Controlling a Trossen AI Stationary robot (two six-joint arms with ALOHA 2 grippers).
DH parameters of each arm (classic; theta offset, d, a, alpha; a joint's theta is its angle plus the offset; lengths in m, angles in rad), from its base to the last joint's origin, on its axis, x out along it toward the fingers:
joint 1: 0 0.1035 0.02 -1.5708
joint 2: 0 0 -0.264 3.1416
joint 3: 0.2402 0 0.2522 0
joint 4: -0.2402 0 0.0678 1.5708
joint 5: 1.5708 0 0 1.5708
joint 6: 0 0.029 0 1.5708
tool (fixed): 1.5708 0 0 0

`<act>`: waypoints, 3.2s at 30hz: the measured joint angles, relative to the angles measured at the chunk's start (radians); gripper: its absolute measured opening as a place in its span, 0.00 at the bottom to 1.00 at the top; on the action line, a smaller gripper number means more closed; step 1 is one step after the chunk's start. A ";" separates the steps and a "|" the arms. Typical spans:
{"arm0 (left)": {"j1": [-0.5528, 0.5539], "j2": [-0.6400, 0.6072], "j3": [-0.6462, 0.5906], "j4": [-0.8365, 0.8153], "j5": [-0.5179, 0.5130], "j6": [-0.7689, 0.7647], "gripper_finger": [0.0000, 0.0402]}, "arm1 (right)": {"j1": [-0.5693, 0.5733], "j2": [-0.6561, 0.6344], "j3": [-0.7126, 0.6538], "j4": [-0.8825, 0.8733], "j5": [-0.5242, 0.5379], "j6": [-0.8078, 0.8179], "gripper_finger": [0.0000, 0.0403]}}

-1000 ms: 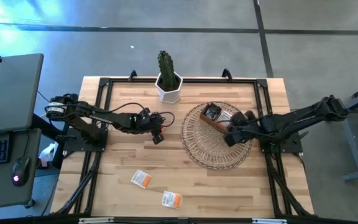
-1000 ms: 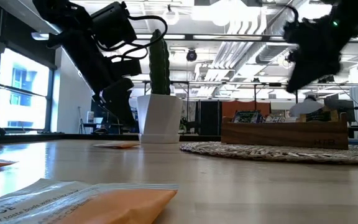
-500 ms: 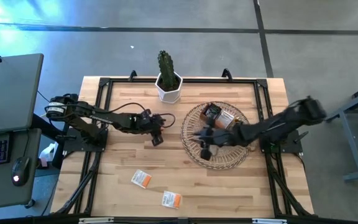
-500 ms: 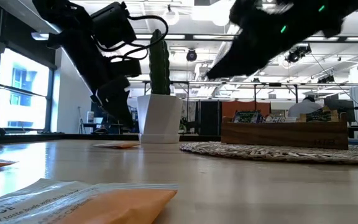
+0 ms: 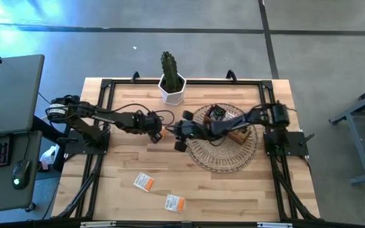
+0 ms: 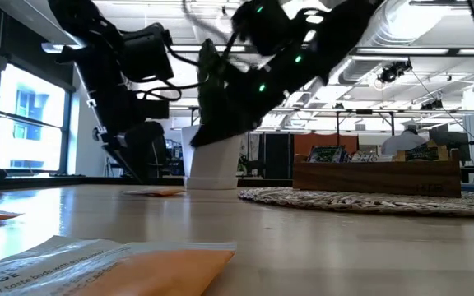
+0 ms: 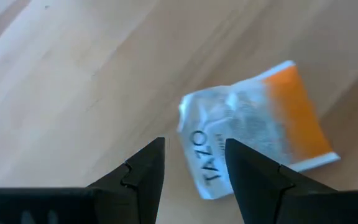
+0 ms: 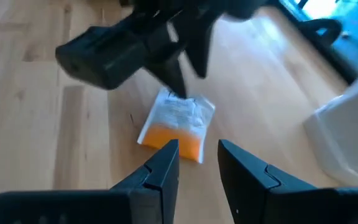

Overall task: Pick & Place Tea
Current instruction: Put the white tea bag into the middle section of the wooden organizer

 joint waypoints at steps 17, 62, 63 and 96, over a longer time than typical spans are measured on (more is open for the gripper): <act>0.145 0.077 0.004 0.091 0.216 0.163 0.41 | -0.073 0.237 0.185 -0.074 -0.191 0.007 0.27; 0.144 0.082 0.001 0.220 0.703 0.115 0.41 | 0.023 0.211 0.184 -0.321 -0.279 0.152 0.13; 0.144 0.082 0.001 0.225 0.714 0.112 0.41 | 0.026 0.211 0.184 -0.321 -0.269 0.147 0.13; 0.086 0.081 0.002 0.341 0.698 0.470 0.00 | -0.005 -0.027 0.179 -0.540 -0.285 0.239 0.41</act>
